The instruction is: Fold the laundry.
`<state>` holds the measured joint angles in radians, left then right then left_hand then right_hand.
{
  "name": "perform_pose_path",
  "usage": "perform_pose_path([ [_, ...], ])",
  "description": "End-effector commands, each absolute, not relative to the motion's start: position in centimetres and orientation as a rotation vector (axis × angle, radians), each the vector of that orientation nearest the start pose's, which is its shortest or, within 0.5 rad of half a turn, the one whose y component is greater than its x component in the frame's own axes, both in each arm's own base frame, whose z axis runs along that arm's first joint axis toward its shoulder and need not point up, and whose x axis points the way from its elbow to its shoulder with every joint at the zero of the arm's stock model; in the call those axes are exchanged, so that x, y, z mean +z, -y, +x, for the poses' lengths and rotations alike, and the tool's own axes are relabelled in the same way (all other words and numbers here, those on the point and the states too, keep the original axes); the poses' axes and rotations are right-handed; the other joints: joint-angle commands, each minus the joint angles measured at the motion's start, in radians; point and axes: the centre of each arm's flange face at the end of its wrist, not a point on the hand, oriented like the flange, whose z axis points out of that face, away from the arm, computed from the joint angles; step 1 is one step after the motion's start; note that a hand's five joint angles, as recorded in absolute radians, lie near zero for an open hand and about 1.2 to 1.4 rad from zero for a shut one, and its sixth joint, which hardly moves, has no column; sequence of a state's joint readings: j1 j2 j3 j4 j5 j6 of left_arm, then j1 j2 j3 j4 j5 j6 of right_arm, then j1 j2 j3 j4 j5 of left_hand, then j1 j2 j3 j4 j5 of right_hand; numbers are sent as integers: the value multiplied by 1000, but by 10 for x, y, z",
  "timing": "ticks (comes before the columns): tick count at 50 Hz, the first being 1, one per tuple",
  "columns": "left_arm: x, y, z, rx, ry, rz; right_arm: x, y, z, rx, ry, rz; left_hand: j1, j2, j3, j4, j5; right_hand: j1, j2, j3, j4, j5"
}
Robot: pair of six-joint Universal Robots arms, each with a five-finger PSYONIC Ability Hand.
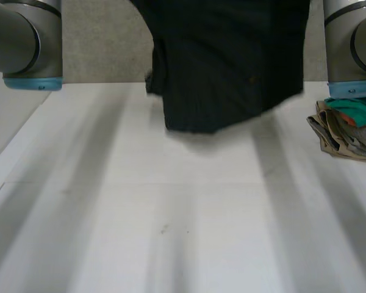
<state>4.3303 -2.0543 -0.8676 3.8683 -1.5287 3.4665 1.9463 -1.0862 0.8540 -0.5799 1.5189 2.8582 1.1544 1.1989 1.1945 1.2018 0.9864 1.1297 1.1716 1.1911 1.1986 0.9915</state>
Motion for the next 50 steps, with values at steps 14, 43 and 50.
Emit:
perform_pose_path([
  [14,219,285,-272,-2366,-2018,943,199,322,288,-1961,-2050,-1126,242,197,202,194,235,267,225,205,198,230],
  [43,217,133,-241,-1653,-1918,1775,216,206,212,-1345,-2386,-1607,242,197,202,194,235,267,225,205,198,230],
  [50,217,215,-280,-1951,-1652,1540,207,257,226,-1662,-2362,-1365,242,197,202,194,235,267,225,205,198,230],
])
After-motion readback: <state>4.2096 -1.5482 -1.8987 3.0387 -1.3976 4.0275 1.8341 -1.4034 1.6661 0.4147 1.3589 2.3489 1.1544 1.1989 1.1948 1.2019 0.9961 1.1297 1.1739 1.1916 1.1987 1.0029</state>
